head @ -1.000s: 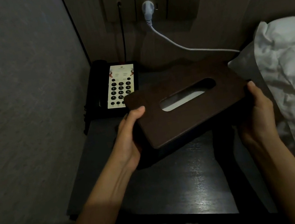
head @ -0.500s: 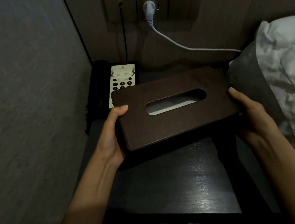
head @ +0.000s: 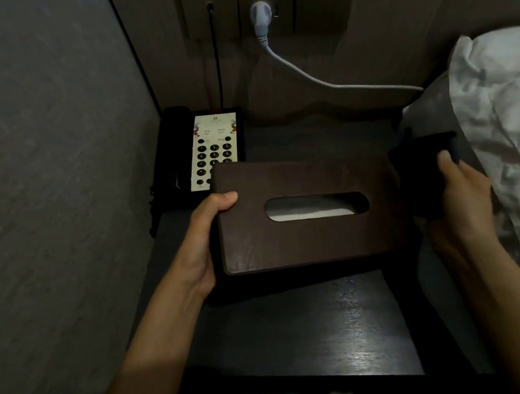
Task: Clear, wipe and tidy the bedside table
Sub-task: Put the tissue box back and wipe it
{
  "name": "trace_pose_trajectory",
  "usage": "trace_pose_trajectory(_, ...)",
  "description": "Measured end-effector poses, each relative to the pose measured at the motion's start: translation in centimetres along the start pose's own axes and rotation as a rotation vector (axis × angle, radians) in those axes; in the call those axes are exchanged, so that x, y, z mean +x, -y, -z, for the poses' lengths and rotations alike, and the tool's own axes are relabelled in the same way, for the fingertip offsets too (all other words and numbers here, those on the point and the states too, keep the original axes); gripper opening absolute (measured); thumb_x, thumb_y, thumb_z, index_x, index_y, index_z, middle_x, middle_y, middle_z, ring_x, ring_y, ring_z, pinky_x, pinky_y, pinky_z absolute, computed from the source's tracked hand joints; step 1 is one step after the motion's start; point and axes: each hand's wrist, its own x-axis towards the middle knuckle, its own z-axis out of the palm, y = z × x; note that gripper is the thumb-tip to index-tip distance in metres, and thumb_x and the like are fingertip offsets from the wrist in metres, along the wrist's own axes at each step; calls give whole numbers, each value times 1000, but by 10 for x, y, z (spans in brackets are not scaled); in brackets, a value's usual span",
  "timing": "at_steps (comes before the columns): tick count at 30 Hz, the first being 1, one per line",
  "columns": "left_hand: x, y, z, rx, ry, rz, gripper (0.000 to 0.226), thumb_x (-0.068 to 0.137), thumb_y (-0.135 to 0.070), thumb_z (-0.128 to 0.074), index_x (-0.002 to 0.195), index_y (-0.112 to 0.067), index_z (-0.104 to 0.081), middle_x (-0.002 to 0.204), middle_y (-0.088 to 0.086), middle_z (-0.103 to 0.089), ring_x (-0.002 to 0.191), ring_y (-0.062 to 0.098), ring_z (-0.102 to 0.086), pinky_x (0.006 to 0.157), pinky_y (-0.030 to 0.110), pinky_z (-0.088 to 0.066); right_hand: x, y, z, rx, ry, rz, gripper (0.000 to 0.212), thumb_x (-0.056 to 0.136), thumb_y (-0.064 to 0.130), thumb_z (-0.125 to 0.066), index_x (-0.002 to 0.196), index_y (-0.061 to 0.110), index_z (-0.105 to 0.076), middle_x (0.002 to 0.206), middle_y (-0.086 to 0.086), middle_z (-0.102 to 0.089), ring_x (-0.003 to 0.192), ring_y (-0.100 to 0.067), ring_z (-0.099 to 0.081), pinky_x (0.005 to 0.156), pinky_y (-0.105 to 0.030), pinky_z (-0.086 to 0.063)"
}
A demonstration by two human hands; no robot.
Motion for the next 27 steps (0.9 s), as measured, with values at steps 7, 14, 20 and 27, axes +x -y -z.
trace_pose_trajectory(7,4,5,-3,25,-4,6,25,73,-38,-65,83,-22,-81,94,4,-75,81,15,-73,64,26,-58,-13,-24,-17,-800,107,363,42,104,22,-42,145,19,-45,145,5,-46,133,-18,-44,109,-34,-37)
trace_pose_trajectory(14,2,8,-8,5,32,2,26,75,-42,-66,86,-23,-81,95,3,-77,82,13,-74,64,23,-57,-31,-23,-38,-1121,184,477,49,104,20,-37,153,14,-30,161,-12,-23,151,-25,-14,123,-42,-9)
trace_pose_trajectory(20,2,6,-13,-29,25,-98,39,89,-52,-51,98,-25,-79,105,3,-75,93,14,-73,68,24,-57,-50,-18,-60,-1067,377,559,49,105,24,-37,153,19,-30,162,-7,-21,151,-18,-12,122,-35,-4)
trace_pose_trajectory(27,7,12,-18,-54,-56,-56,52,99,-50,-37,98,-18,-78,95,4,-77,83,13,-74,61,21,-57,-81,-17,-85,-1069,596,736,52,105,29,-36,155,23,-23,163,-3,-17,151,-16,-10,124,-33,-6)
